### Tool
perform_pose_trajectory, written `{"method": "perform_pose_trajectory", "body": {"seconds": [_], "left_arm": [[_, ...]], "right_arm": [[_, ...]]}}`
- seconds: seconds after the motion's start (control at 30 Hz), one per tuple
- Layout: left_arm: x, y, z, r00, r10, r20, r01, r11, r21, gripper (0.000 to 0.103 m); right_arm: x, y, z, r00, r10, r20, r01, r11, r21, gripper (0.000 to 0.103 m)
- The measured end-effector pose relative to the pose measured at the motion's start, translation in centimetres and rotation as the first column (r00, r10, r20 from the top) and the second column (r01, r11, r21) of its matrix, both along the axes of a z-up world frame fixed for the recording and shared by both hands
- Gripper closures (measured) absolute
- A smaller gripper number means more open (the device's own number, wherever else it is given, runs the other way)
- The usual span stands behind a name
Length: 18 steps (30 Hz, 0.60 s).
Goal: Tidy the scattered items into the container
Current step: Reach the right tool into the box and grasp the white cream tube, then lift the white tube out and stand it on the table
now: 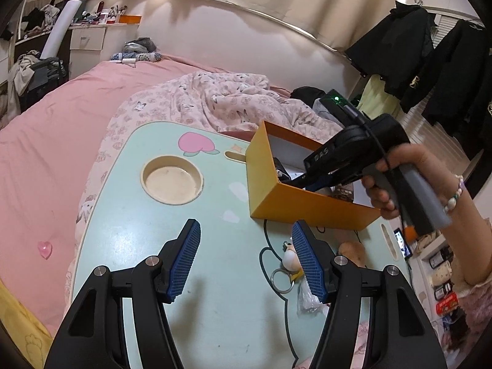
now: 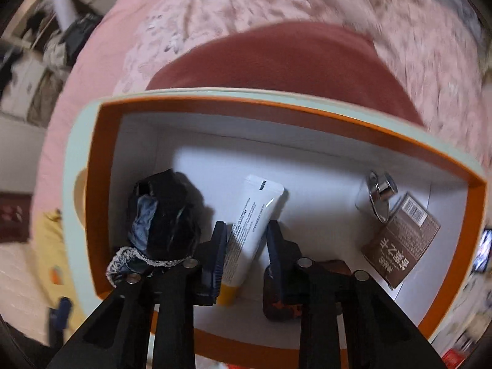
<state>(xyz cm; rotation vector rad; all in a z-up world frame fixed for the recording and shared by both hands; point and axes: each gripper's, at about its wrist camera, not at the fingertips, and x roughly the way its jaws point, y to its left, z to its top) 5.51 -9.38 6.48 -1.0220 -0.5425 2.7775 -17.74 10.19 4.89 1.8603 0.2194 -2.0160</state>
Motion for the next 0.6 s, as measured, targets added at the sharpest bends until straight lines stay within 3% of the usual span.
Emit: {"method": "perform_pose_trajectory", "body": {"seconds": [0.13, 0.3, 0.43, 0.5, 0.6], "left_arm": [[0.1, -0.1, 0.1, 1.000, 0.004, -0.004, -0.004, 1.000, 0.002, 0.040], [0.2, -0.4, 0.2, 1.000, 0.013, -0.008, -0.013, 1.000, 0.005, 0.040], [0.2, -0.6, 0.2, 1.000, 0.017, -0.004, -0.017, 1.000, 0.002, 0.040], [0.1, -0.6, 0.1, 1.000, 0.019, -0.003, -0.019, 1.000, 0.001, 0.040], [0.1, -0.4, 0.1, 1.000, 0.014, -0.002, -0.014, 1.000, 0.008, 0.040]], "right_arm": [[0.4, -0.2, 0.9, 0.999, 0.011, -0.050, -0.014, 0.998, -0.062, 0.084], [1.7, 1.8, 6.2, 0.987, -0.003, -0.159, -0.032, 0.976, -0.214, 0.084], [4.4, 3.6, 9.7, 0.981, 0.023, -0.191, -0.082, 0.947, -0.310, 0.084], [7.0, 4.6, 10.3, 0.983, 0.042, -0.180, -0.106, 0.926, -0.363, 0.084], [10.3, 5.7, 8.4, 0.985, 0.062, -0.159, -0.119, 0.917, -0.381, 0.084]]}}
